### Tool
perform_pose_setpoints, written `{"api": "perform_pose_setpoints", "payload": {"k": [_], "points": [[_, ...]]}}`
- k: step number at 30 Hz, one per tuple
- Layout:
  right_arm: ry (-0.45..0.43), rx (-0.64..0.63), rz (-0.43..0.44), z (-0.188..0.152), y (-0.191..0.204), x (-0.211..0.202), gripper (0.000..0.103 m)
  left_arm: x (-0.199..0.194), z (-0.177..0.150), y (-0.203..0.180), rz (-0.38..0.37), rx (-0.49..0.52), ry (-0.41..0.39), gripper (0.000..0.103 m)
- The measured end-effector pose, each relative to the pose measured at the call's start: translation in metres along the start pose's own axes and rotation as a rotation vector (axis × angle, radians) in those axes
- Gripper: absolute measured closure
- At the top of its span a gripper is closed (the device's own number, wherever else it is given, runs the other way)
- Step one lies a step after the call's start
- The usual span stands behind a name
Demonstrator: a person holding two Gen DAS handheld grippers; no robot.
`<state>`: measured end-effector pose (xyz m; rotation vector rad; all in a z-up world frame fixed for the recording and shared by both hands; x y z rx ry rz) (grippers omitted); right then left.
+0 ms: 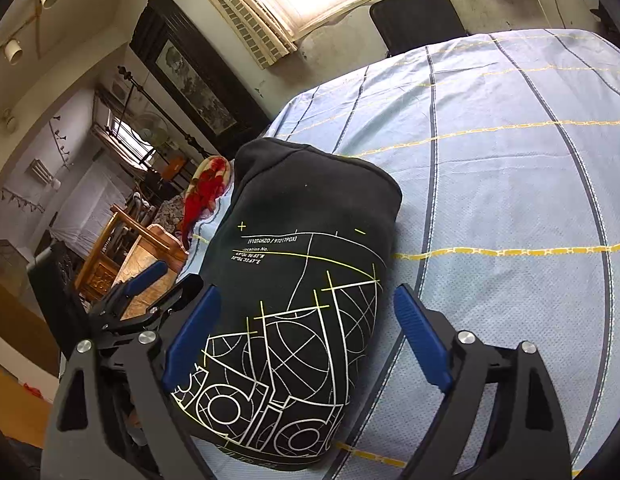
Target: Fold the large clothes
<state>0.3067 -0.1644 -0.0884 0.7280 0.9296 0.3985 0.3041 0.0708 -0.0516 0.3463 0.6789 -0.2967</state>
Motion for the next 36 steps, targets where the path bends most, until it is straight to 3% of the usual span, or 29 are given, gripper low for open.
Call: {"api": "perform_pose_setpoints", "payload": {"k": [6,8,14,17,22,25,28,33,36], "points": [[0.007,0.008,0.007,0.000,0.001,0.000,0.015,0.001,0.000,-0.002,-0.072,-0.029,-0.004,0.005],[0.008,0.010,0.008,0.000,0.001,0.000,0.015,0.001,-0.001,0.000,-0.127,-0.061,-0.006,0.004],[0.014,0.045,0.012,0.003,-0.007,-0.001,0.010,0.028,-0.018,0.026,-0.393,-0.303,0.074,0.003],[0.036,0.090,0.022,0.004,-0.015,0.002,0.010,0.035,-0.023,0.024,-0.503,-0.358,0.092,0.003],[0.067,0.117,0.037,0.003,-0.019,0.007,0.010,0.041,-0.024,0.012,-0.546,-0.336,0.118,0.003],[0.085,0.129,0.037,0.002,-0.021,0.010,0.009,0.052,-0.032,0.012,-0.558,-0.373,0.165,0.003],[0.111,0.145,0.049,-0.001,-0.022,0.014,0.009,0.053,-0.034,0.020,-0.560,-0.399,0.164,0.003],[0.167,0.179,0.072,-0.010,-0.023,0.025,0.009,0.052,-0.033,-0.003,-0.734,-0.380,0.180,0.003],[0.190,0.206,0.104,-0.013,-0.026,0.028,0.008,0.059,-0.038,-0.010,-0.770,-0.401,0.202,0.003]]}}
Point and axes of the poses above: each gripper's, at about its wrist camera, not at the fingertips, and x roughly the way its jaws point, y to its left, z to its top, the point moved 7 cm from there along x, roughly the way its jaws point, and after that the axes turned 15 degrees about x, right-handed, at the moved point
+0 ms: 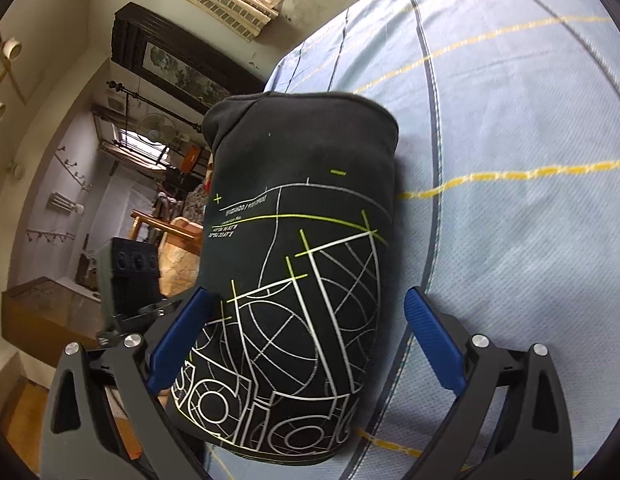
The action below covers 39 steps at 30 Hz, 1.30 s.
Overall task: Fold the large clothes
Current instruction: 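Grasp the folded bundle between both grippers and lift it off the bedspread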
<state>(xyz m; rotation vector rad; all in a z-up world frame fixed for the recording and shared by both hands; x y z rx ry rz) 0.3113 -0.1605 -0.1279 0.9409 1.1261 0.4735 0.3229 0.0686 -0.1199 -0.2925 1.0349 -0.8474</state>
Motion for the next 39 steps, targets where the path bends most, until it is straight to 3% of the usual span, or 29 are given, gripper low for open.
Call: {"api": "perform_pose_setpoints", "payload": {"k": [2,5,8,19,30,34,37,39], "points": [[0.014,0.009,0.016,-0.001,0.000,0.003,0.008,0.001,0.000,0.005,-0.052,-0.047,-0.001,0.003],[0.048,0.022,0.046,-0.005,0.003,0.009,0.008,0.002,0.000,0.004,-0.049,-0.045,-0.009,0.003],[0.055,-0.012,0.037,-0.010,0.012,0.014,0.004,0.006,-0.002,-0.004,-0.113,-0.051,-0.011,0.003],[0.046,-0.021,0.026,-0.007,0.014,0.032,0.004,0.013,0.001,-0.005,-0.100,-0.039,-0.016,0.004],[0.029,-0.028,0.026,-0.015,0.022,0.038,0.004,0.009,0.006,-0.019,-0.109,0.021,-0.055,0.020],[0.028,-0.050,0.010,-0.017,0.024,0.041,0.004,0.014,0.007,-0.014,-0.129,-0.011,-0.042,0.018],[0.038,-0.044,0.013,-0.016,0.023,0.045,0.004,0.020,0.007,-0.010,-0.108,-0.028,-0.026,0.008],[0.035,-0.042,0.011,-0.016,0.023,0.045,0.004,0.021,0.007,-0.009,-0.107,-0.030,-0.025,0.008]]}}
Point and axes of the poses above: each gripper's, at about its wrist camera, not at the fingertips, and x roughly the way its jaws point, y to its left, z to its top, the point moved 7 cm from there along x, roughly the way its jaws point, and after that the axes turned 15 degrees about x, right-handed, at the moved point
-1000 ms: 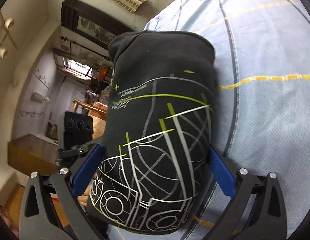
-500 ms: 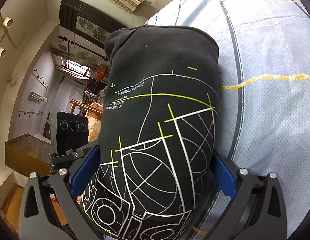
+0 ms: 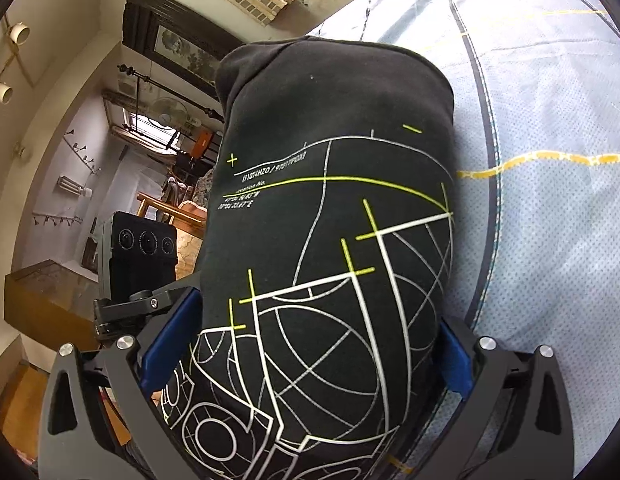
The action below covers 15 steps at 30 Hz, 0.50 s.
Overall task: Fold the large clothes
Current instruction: 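Grasp the folded bundle between both grippers and lift it off the bedspread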
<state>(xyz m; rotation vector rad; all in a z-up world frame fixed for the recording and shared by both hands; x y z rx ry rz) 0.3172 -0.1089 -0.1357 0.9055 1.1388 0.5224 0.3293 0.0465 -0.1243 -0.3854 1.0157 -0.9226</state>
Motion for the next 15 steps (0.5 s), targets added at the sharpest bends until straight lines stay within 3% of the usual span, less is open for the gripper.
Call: {"api": "perform_pose_setpoints", "payload": {"k": [4,7,15], "points": [[-0.003,0.003,0.009,0.000,0.003,0.001,0.004,-0.002,0.002,-0.007,-0.034,0.018,-0.018,0.021],[-0.015,-0.015,0.027,-0.001,0.009,-0.003,0.005,-0.006,0.006,-0.020,-0.019,0.079,-0.041,0.028],[-0.053,-0.071,0.057,-0.008,0.032,-0.024,0.005,-0.026,0.009,-0.047,-0.030,0.138,-0.102,0.029]]}}
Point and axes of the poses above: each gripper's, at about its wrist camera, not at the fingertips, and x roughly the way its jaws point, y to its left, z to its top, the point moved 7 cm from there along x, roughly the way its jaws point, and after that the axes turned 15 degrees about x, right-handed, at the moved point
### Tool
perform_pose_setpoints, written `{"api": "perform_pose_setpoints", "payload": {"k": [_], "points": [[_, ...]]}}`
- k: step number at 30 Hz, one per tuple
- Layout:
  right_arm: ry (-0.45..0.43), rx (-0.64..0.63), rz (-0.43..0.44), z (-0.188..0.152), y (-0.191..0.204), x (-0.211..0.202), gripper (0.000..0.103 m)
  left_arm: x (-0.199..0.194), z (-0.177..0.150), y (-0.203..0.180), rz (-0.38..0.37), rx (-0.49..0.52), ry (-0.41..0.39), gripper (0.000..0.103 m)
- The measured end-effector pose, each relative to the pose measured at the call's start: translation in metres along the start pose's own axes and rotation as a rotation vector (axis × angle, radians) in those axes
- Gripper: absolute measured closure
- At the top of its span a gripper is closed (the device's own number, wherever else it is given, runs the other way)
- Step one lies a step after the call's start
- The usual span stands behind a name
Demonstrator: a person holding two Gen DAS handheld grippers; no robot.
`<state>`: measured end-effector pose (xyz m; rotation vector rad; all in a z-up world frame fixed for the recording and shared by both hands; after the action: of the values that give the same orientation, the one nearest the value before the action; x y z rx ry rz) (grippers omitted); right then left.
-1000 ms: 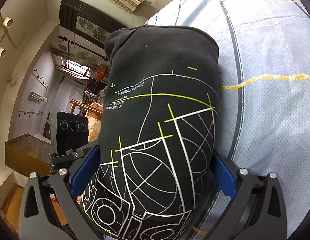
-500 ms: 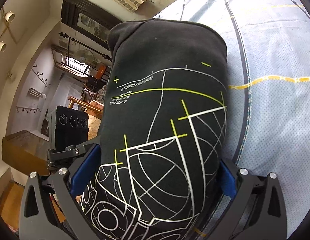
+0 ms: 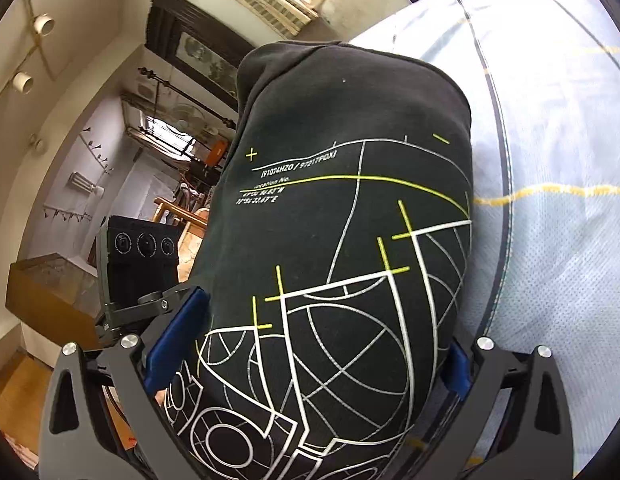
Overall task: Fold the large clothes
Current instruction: 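Grasp the folded bundle between both grippers and lift it off the bedspread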
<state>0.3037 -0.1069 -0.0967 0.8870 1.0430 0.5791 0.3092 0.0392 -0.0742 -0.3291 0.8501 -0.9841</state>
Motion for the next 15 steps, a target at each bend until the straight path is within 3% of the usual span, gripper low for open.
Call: {"api": "perform_pose_setpoints", "payload": {"k": [15], "points": [[-0.008,-0.103,0.127,-0.063,0.073,-0.054,0.005,-0.085,-0.026,-0.090,0.101,0.095,-0.119,0.029]]}}
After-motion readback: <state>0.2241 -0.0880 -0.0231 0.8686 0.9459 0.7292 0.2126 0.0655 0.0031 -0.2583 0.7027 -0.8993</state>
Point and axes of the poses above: each gripper's, at about its wrist camera, not at the fingertips, and x roughly the way its jaws point, y to its left, z to its top, the point moved 7 cm from there along x, roughly the way its jaws point, and after that the axes turned 15 degrees about x, right-handed, at the moved point
